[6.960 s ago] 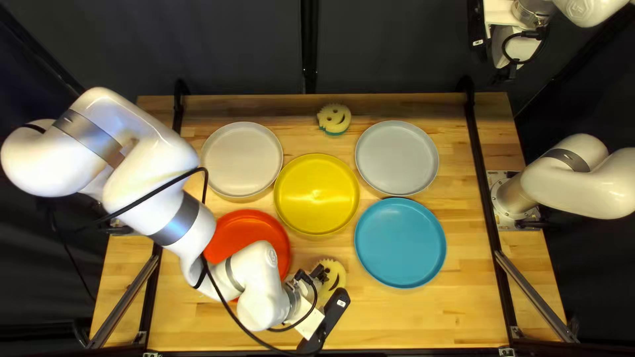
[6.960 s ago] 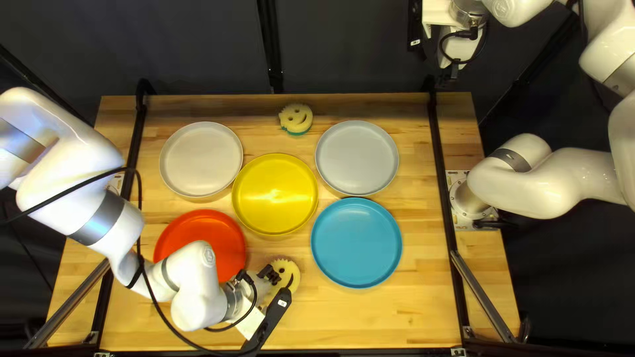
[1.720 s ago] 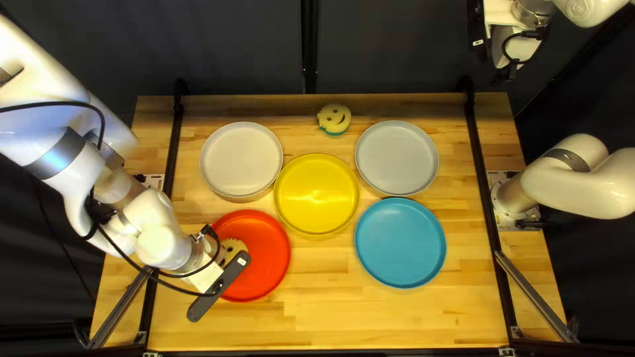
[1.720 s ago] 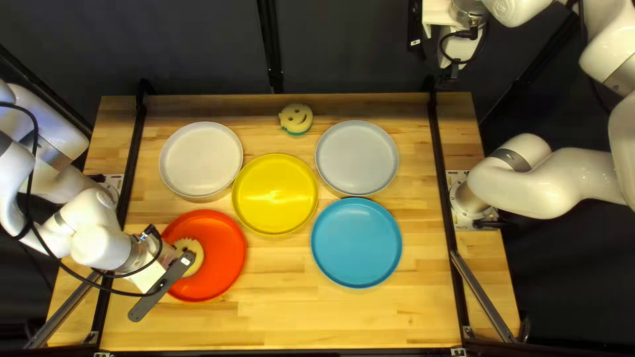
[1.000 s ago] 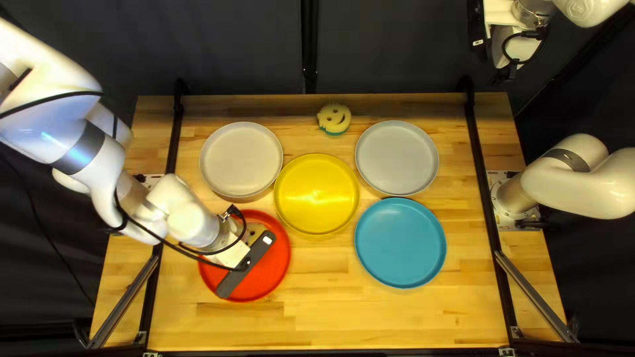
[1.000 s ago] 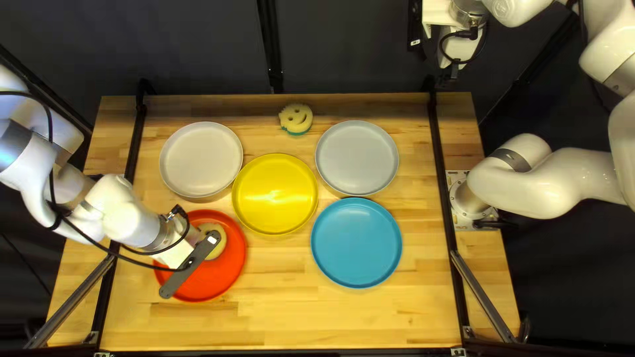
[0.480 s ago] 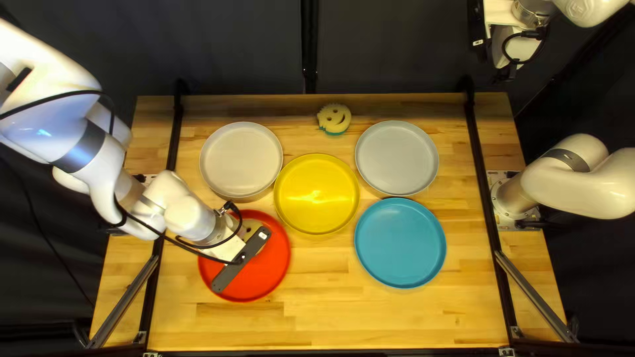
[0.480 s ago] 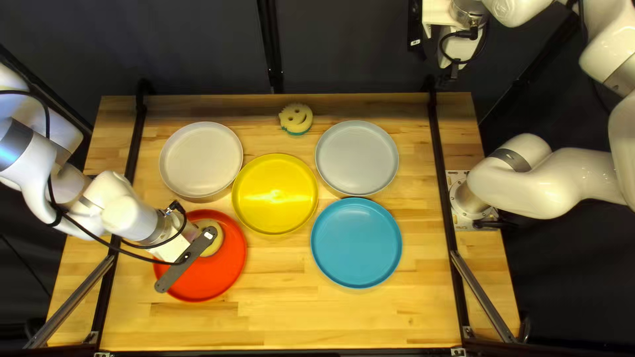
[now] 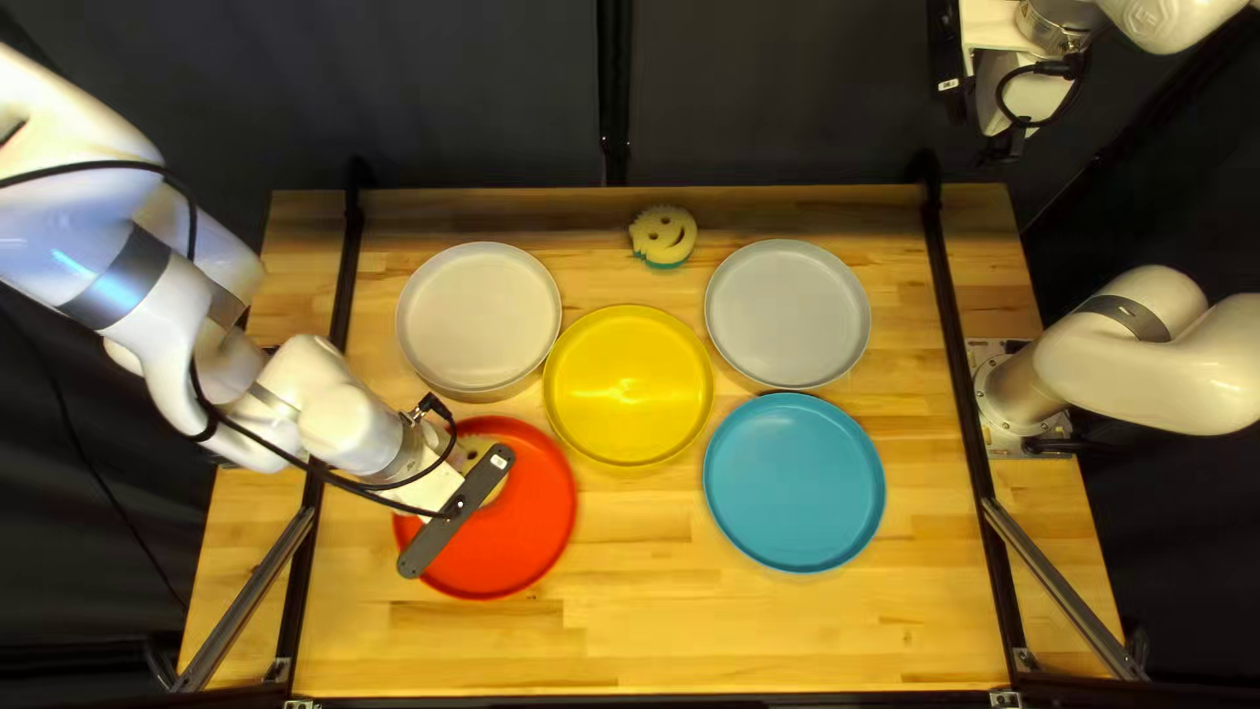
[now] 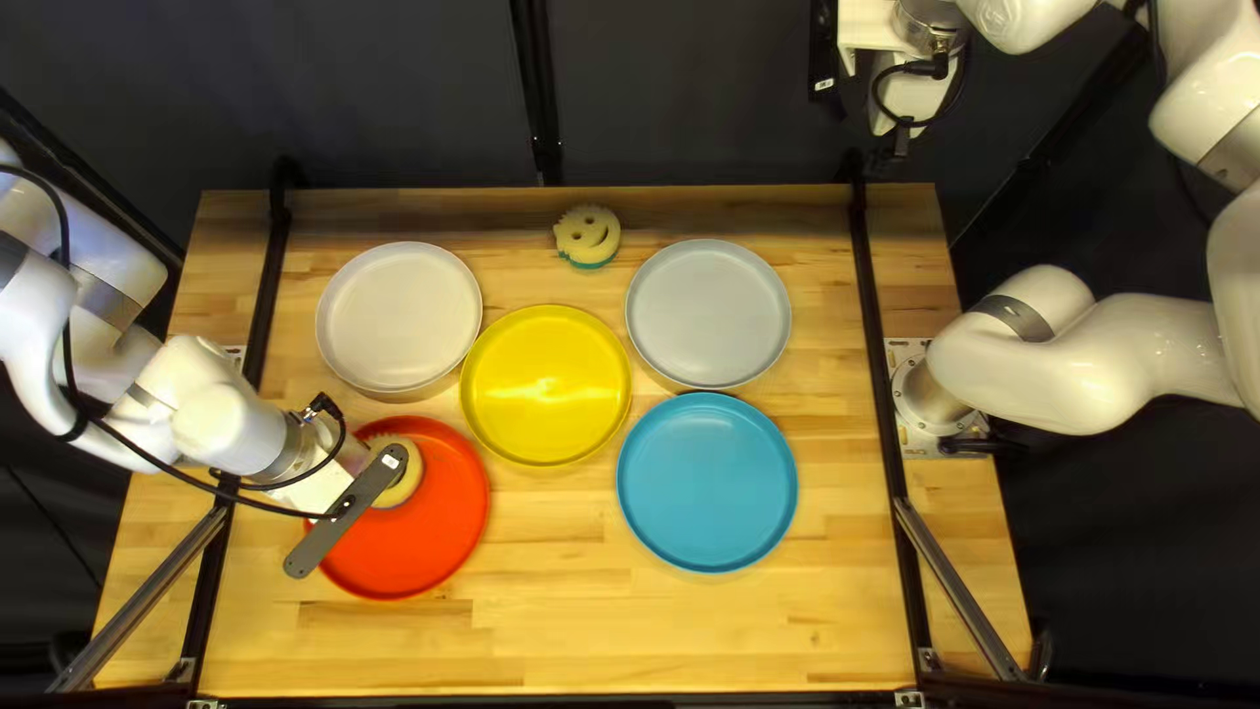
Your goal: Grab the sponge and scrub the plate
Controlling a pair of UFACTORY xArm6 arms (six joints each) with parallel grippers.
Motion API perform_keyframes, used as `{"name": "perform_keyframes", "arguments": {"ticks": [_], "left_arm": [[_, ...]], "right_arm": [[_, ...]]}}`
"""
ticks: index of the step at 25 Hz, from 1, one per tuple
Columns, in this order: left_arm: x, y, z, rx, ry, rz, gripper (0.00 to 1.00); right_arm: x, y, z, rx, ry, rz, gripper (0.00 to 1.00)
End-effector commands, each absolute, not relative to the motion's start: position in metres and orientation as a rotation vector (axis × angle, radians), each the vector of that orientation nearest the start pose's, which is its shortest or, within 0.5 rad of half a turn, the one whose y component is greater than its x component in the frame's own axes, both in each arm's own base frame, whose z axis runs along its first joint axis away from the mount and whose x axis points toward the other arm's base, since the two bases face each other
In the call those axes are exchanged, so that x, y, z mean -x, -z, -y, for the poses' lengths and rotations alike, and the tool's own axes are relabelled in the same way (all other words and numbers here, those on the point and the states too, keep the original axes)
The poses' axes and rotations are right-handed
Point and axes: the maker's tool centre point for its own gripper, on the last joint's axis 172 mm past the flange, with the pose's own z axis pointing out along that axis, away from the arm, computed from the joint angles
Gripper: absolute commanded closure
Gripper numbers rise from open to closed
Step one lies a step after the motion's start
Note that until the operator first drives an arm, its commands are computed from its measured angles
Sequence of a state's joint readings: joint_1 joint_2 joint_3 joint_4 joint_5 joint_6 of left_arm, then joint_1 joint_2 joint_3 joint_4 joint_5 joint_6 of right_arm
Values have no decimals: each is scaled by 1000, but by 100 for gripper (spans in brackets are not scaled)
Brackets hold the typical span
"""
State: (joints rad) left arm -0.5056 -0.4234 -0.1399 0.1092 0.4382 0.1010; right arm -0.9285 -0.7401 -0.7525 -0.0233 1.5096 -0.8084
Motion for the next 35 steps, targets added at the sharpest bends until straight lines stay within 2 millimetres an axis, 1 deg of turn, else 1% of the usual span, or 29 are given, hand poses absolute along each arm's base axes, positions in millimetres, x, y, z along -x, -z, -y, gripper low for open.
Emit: {"name": "perform_keyframes", "arguments": {"ticks": [1,4,5,8,14,15,18,21,24,30,34,35], "left_arm": [[-267,-44,135,2917,211,-1068,100],[-280,-44,134,2908,221,-1077,100],[-288,-45,135,2901,226,-1082,100],[-303,-49,136,2885,238,-1096,100],[-324,-50,140,2859,261,-1126,100],[-329,-49,143,2853,269,-1133,100],[-335,-49,152,2840,281,-1150,100],[-334,-50,161,2832,284,-1164,100],[-326,-48,169,2832,282,-1174,100],[-298,-46,179,2850,262,-1167,100],[-286,-45,181,2862,245,-1160,100],[-280,-44,180,2867,240,-1156,100]], "right_arm": [[-155,-293,217,3138,-45,-186,0],[-155,-293,217,3138,-45,-186,0],[-155,-293,217,3138,-45,-186,0],[-155,-293,217,3138,-45,-186,0],[-155,-293,217,3138,-45,-186,0],[-155,-293,217,3138,-45,-186,0],[-155,-293,217,3138,-45,-186,0],[-155,-293,217,3138,-45,-186,0],[-155,-293,217,3138,-45,-186,0],[-155,-293,217,3138,-45,-186,0],[-155,-293,217,3138,-45,-186,0],[-155,-293,217,3138,-45,-186,0]]}}
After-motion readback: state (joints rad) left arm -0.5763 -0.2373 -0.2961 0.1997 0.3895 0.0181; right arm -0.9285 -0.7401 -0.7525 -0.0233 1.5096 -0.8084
